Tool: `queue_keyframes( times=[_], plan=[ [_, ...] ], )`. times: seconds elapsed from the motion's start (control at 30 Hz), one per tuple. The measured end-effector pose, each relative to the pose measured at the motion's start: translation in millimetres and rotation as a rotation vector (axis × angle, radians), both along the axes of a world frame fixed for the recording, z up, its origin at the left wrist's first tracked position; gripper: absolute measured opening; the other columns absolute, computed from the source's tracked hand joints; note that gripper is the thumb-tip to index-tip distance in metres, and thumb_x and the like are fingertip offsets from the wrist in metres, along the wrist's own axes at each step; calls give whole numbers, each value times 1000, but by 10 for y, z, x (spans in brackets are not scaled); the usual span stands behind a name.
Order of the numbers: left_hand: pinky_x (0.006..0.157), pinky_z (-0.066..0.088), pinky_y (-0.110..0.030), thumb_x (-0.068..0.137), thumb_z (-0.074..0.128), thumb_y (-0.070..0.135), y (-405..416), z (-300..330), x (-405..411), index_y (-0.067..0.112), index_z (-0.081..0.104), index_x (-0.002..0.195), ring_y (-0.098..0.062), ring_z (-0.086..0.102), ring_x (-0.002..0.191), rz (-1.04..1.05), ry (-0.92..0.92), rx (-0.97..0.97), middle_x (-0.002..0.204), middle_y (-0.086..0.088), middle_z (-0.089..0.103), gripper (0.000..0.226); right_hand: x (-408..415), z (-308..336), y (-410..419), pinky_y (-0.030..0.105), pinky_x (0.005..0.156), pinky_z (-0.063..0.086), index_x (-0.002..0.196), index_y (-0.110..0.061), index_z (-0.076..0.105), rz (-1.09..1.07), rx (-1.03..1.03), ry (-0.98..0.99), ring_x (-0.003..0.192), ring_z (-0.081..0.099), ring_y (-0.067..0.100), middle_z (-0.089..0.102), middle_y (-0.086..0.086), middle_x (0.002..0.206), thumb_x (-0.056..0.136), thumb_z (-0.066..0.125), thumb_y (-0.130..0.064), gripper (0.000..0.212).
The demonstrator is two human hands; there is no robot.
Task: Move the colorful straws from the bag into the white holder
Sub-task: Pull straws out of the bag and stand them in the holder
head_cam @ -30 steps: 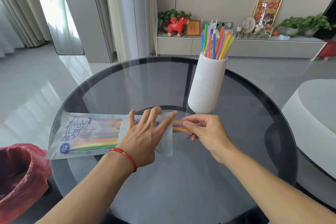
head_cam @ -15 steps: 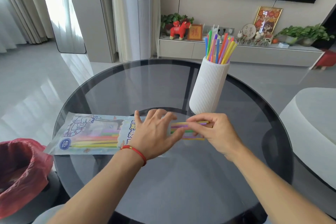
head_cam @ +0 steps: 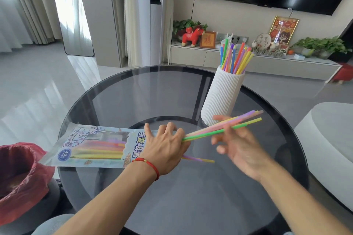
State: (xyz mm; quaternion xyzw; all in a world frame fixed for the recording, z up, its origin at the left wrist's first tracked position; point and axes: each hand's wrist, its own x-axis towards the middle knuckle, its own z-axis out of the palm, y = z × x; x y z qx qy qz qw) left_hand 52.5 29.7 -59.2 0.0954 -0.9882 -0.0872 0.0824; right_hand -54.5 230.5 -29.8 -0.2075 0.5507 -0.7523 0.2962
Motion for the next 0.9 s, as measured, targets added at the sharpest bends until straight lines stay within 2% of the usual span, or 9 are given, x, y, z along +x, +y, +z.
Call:
queue_keyframes(
  times=[0.1,0.13,0.17,0.3,0.5,0.57,0.67,0.8,0.9],
  plan=[
    [108,22,-73,100,23,51,51,-42,26,26,41,105,-26,49,106,-41,7,-19,118,0,46,31,201,-150,-322,24,52,52,104,4,74,-95,103,102,68,64,23,71,11,82,89,80,-31,39],
    [108,21,-73,100,26,50,54,-54,35,26,41,105,-25,49,108,-37,4,-14,117,1,46,29,220,-162,-400,25,52,53,94,5,75,-156,128,130,64,64,24,71,13,78,97,73,-21,26],
    [110,20,-73,99,29,49,48,-66,41,26,42,106,-24,48,109,-26,1,-3,116,2,46,27,212,-149,-440,25,50,53,86,4,76,-216,154,156,60,64,25,71,14,75,101,67,-14,24],
    [115,15,-68,96,37,48,-22,-107,46,28,45,112,-21,47,114,33,-7,82,114,5,49,26,10,97,-196,26,42,50,72,-6,75,-376,265,352,50,63,26,70,15,61,102,60,-8,33],
    [115,15,-67,97,30,51,52,-134,34,26,46,110,-21,46,113,37,-5,54,115,4,49,32,-235,684,169,19,48,54,70,-25,73,-412,663,849,43,67,17,70,2,51,99,56,-44,39],
    [115,15,-67,97,31,50,56,-124,37,27,47,112,-21,44,115,33,-12,43,117,4,48,32,-266,701,53,21,46,53,70,-22,72,-411,763,891,43,67,19,69,0,48,100,57,-42,39],
    [114,15,-66,96,30,50,59,-138,58,27,47,114,-22,44,115,23,-21,18,119,3,48,34,-220,530,-103,23,49,55,71,-7,69,-290,849,882,47,69,27,69,7,51,103,59,-32,42],
    [114,15,-64,96,32,50,48,-119,65,27,46,116,-21,44,116,24,-31,53,119,5,49,33,-230,707,-147,18,48,55,72,-16,74,-345,743,885,48,70,26,67,0,46,103,61,-33,38],
    [115,17,-63,96,38,43,62,-90,41,25,41,114,-20,48,115,17,1,117,113,8,55,26,-232,976,-145,23,50,58,71,-19,74,-358,693,932,46,69,28,67,4,47,101,62,-35,36]
  ],
)
